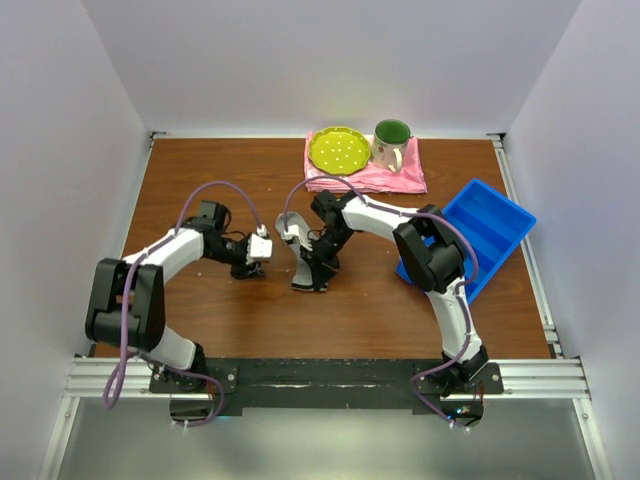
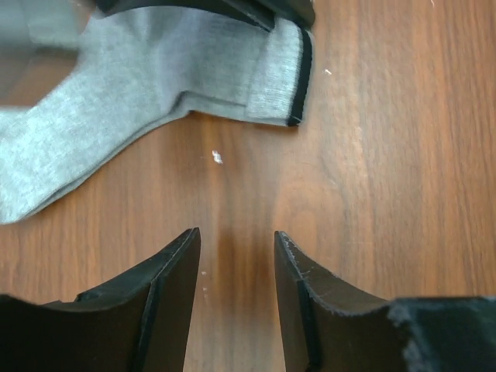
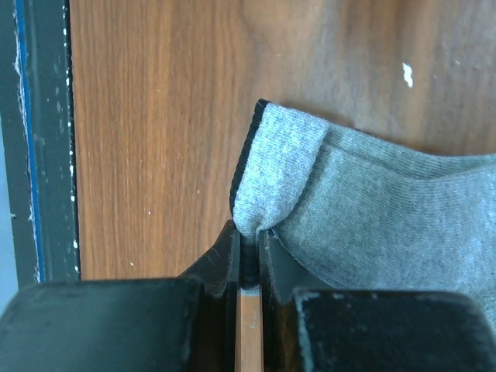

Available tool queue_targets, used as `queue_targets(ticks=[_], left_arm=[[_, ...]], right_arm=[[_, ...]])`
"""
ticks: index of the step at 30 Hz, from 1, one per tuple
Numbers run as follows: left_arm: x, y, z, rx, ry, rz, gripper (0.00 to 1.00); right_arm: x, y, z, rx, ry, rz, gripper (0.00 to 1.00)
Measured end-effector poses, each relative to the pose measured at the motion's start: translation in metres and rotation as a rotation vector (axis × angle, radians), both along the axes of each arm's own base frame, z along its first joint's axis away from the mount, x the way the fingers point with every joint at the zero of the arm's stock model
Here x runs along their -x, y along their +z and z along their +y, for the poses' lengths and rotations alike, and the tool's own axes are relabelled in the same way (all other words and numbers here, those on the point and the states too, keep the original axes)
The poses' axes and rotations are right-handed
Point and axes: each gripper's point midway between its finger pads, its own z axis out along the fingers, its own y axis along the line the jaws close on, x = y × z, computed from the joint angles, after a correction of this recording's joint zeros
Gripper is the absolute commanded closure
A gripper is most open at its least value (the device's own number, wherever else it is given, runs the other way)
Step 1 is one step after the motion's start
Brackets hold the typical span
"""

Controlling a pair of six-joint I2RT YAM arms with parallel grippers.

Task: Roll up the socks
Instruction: Roll the sock at the center of the board.

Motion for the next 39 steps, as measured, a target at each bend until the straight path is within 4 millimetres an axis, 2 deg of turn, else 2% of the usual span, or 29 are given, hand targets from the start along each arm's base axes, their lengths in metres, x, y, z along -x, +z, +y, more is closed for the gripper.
queue_targets(ticks=[4,7,15,20,24,30,39], left_arm=[[-0.019,0.013,0.002,0.088,0.011,0.078,0.54],[-0.029,0.018,0.007,0.124,0.006,0.063,0.53],[0.009,0.008,-0.001,0.052,-0.045,-0.033,0.5],[0.004,0.009,-0.013,-0.006,-0.058,-0.155,0.47],[0.009,0.006,-0.032,-0.03,-0.095,-0.199,0.46],[0.004,0.009,-0.054,-0.048,-0.121,-0.269,0.45],[0.027,-0.024,-0.083,-0.119,-0.213,-0.246,0.46]], right_arm=[[-0.001,0.0,0.0,0.01,-0.024,0.004,1.0],[-0.001,0.0,-0.001,0.016,-0.031,0.008,1.0],[-0.002,0.0,0.0,0.031,-0.045,0.032,1.0],[-0.004,-0.001,0.001,0.051,-0.058,0.078,1.0],[-0.004,-0.001,0.003,0.055,-0.067,0.124,1.0],[-0.005,-0.001,0.002,0.053,-0.08,0.149,1.0],[-0.007,-0.001,0.0,0.043,-0.096,0.174,1.0]])
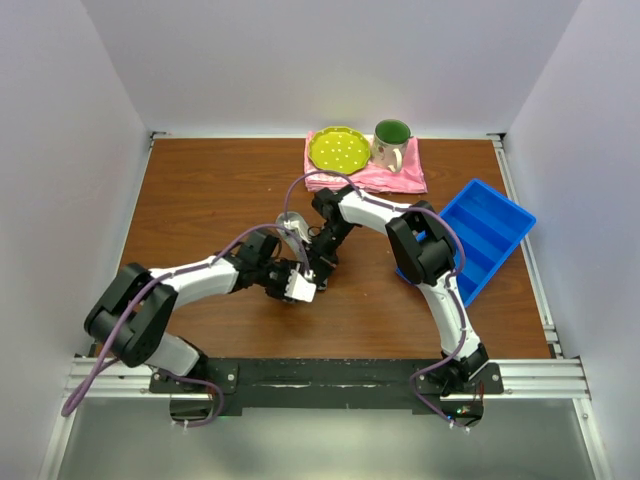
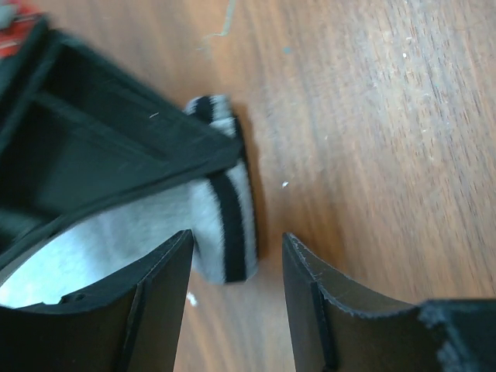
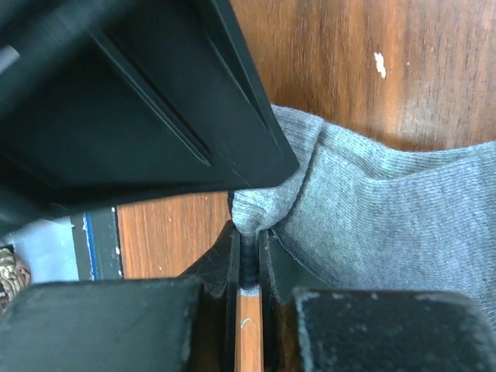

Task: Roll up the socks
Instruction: Roll the sock at the center of the board.

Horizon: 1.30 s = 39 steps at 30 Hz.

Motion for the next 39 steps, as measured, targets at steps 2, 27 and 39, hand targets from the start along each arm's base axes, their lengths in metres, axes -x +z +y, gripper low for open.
queue_targets(ticks=[2,27,39], left_arm=[[0.002,-0.004,-0.006,-0.012,-0.011,-0.007,0.47],[-0.012,-0.008,-0.026,-0.119,0.029,0.059,1.0],[-0.004,-0.009,-0.025,-0.205,0.087,0.245,1.0]], right_arm=[[0.0,0.0,0.0,0.0,-0.002,0.004,1.0],[-0.01,0.01,-0.008,0.028,-0.059,-0.005,0.36],[-0.09,0.085,-0.055,0.03,-0.232,-0.434,0.18]])
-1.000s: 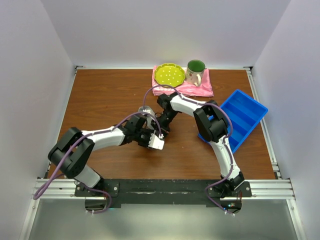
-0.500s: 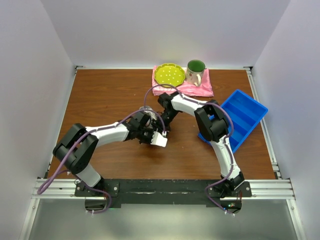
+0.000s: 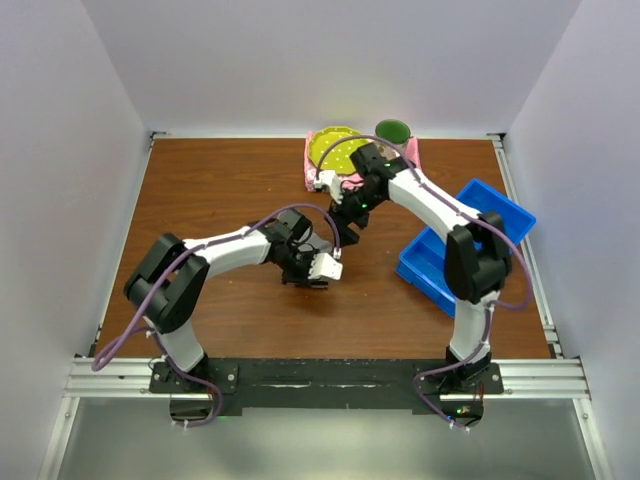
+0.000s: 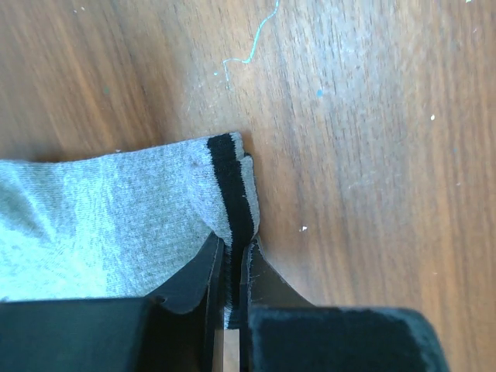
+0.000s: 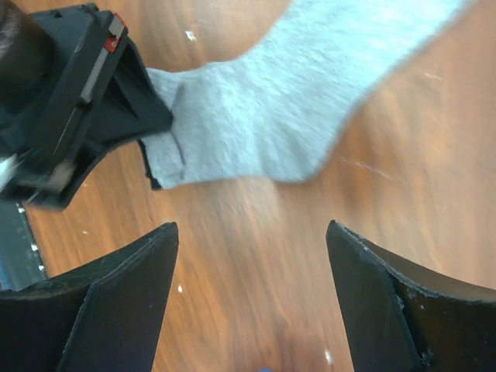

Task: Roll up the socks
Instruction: Roll the sock at the center of the board.

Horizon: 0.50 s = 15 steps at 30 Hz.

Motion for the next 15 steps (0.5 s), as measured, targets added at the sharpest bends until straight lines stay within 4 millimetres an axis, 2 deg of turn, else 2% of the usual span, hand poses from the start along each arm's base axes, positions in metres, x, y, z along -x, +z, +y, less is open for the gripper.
queue_targets(ticks=[4,7,10,15], left_arm=[[0.001,0.0,-0.004,-0.01,0.032,0.101,1.0],[0.0,0.001,-0.005,-0.01,0.054,0.178,1.0],[-0.002,0.001,-0.006,-0.01,0.077,0.265,1.0],[-0.004,0.0,-0.006,0.0,0.121,0.44,1.0]], right_arm=[[-0.001,0.025,-0.025,0.0,-0.061,-0.103,0.14],[0.007,0.035,-0.048,0.021,-0.09,-0.175,0.14],[0.022,0.038,-0.072,0.057,-0.086,-0.248,0.14],[0.054,0.03,-0.102,0.119,-0.051,-0.328,0.15]])
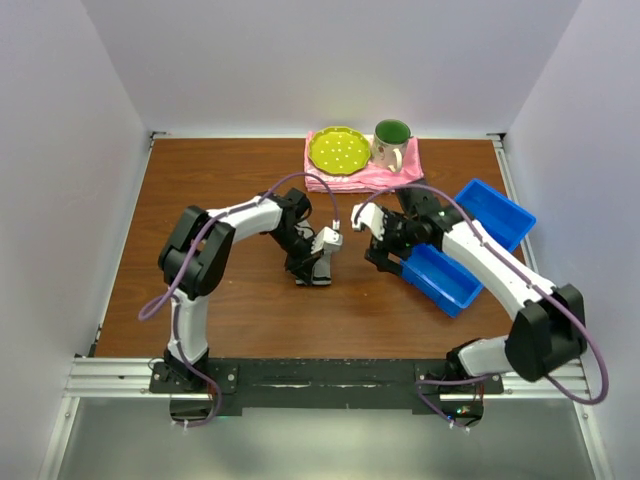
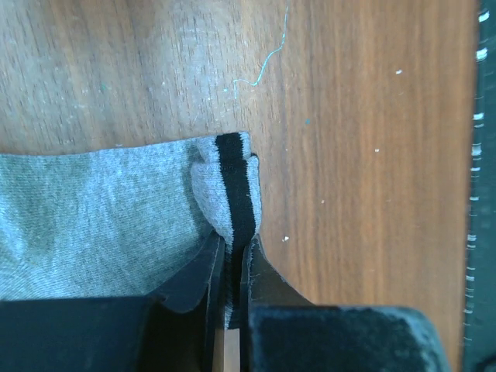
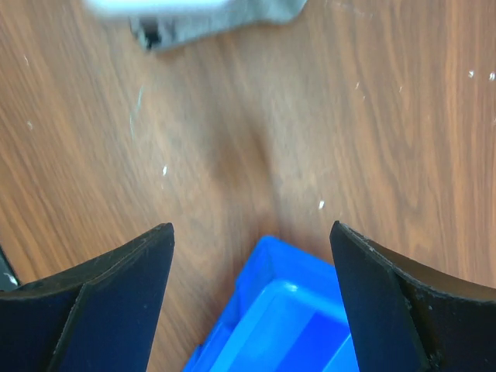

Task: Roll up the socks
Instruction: Roll the sock at the center of the board.

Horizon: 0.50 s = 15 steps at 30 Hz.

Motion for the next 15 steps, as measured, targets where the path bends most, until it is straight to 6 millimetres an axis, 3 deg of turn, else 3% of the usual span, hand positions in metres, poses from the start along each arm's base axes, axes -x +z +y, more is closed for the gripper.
queue_targets(ticks=[4,8,11,15], left_arm=[[-0.001,0.0,0.0,0.01,0.029,0.105,1.0],[-0.001,0.0,-0.002,0.005,0.047,0.201,1.0],[0.0,-0.001,-0.003,-0.003,0.057,0.26,1.0],[0.002,-0.001,-0.004,-0.015,0.063,0.319,1.0]], right_arm=[[0.015,-0.011,-0.017,0.048,0.012,-0.053,0.16],[0.027,-0.025,-0.022,0.099,0.039,-0.117,0.16],[0.037,-0.031,-0.005,0.124,0.109,-0.182,0.18],[0.035,-0.03,0.021,0.119,0.165,-0.265,0.2]])
